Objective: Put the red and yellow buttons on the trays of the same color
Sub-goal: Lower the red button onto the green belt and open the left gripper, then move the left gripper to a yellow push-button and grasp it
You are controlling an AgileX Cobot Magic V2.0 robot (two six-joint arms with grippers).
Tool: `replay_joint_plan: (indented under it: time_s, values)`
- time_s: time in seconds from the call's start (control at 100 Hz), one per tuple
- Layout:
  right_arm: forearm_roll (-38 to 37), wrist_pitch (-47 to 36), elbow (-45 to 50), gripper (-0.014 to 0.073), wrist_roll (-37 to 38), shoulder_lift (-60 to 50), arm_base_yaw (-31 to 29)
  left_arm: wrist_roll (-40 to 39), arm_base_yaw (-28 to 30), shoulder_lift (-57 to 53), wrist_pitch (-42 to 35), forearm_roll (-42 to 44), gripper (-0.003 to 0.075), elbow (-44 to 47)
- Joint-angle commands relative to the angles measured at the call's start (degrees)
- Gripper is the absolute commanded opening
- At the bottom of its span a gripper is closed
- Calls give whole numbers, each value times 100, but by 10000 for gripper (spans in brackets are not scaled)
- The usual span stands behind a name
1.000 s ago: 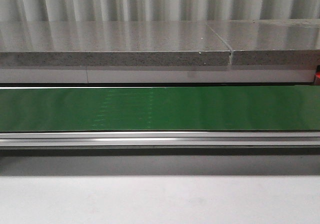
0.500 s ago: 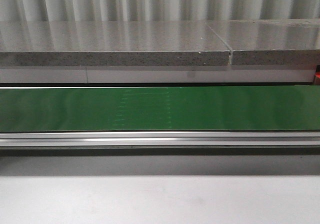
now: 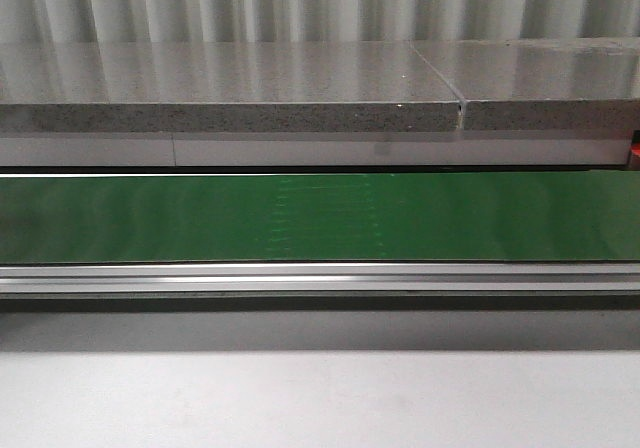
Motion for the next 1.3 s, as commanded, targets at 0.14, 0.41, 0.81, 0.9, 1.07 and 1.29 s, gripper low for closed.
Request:
replay_joint_plan:
  time_s: [0.14,0.41,0.81,0.9,1.07,1.29]
  values:
    - [-38,-499,7,-116,-22,-88,-24,242,-35,-206,-9,-77,420,-187]
    - [-38,-499,7,-116,-22,-88,-24,343,-61,-228,244,-104,554,-204]
    - [-38,-499,7,-116,-22,-88,-24,522,-847,-710,630,-153,554,-679]
    - [-38,-499,7,-116,-22,-88,-24,526,-918,-811,584,-166,554,-746]
    - [-38,-499,7,-116,-22,-88,-24,471,-888,-1092,382,-169,554,-746]
    - [-38,-499,7,-116,-22,-88,-24,-33,-594,-1436,107,-130,554,-492]
